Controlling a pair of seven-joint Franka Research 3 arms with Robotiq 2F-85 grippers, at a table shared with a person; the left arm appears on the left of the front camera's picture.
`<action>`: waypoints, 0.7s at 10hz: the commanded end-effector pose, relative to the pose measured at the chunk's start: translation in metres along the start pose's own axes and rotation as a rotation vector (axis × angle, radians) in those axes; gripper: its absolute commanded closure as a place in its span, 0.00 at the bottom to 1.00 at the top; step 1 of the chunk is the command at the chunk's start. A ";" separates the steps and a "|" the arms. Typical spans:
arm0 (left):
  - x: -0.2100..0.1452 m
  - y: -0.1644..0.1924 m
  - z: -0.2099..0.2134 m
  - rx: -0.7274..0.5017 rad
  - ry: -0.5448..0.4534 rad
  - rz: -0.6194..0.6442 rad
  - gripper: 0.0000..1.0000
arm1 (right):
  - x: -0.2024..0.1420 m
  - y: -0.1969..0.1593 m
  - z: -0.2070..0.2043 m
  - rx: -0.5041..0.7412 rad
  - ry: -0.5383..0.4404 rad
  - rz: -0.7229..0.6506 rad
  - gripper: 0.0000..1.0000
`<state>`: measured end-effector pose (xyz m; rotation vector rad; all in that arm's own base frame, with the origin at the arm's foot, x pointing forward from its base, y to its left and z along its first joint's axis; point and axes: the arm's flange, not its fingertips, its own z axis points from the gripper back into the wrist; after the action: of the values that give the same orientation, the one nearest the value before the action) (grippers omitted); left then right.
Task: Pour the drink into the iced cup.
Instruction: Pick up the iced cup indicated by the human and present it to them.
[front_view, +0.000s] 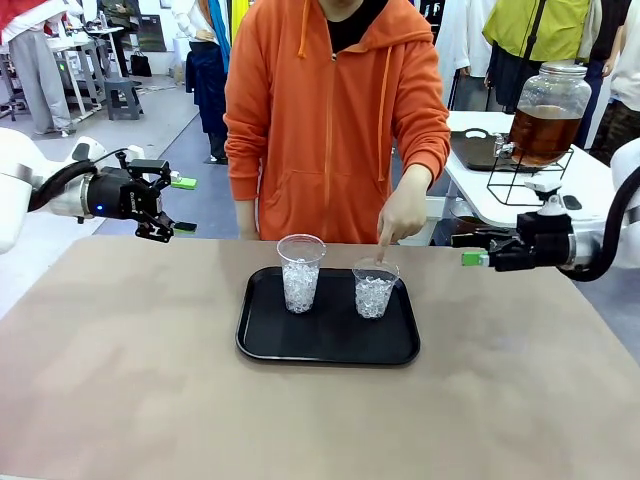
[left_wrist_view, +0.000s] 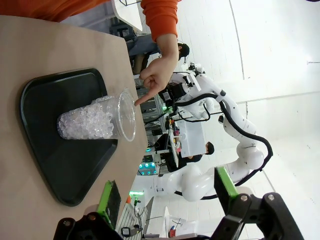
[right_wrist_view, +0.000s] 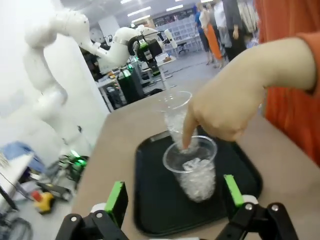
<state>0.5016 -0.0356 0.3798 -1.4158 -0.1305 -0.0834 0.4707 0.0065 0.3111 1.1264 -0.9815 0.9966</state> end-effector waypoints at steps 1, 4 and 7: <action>-0.002 -0.001 0.000 0.004 -0.004 -0.018 0.00 | -0.017 -0.006 -0.019 -0.056 -0.028 0.136 0.00; -0.002 -0.001 0.000 0.004 -0.004 -0.018 0.00 | -0.023 -0.016 -0.018 -0.027 0.003 0.136 0.00; -0.002 -0.001 0.000 0.004 -0.004 -0.018 0.00 | -0.023 -0.009 -0.016 -0.020 -0.007 0.140 0.00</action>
<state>0.5016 -0.0356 0.3798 -1.4157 -0.1305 -0.0834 0.4759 0.0174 0.2804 1.0569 -1.0797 1.0896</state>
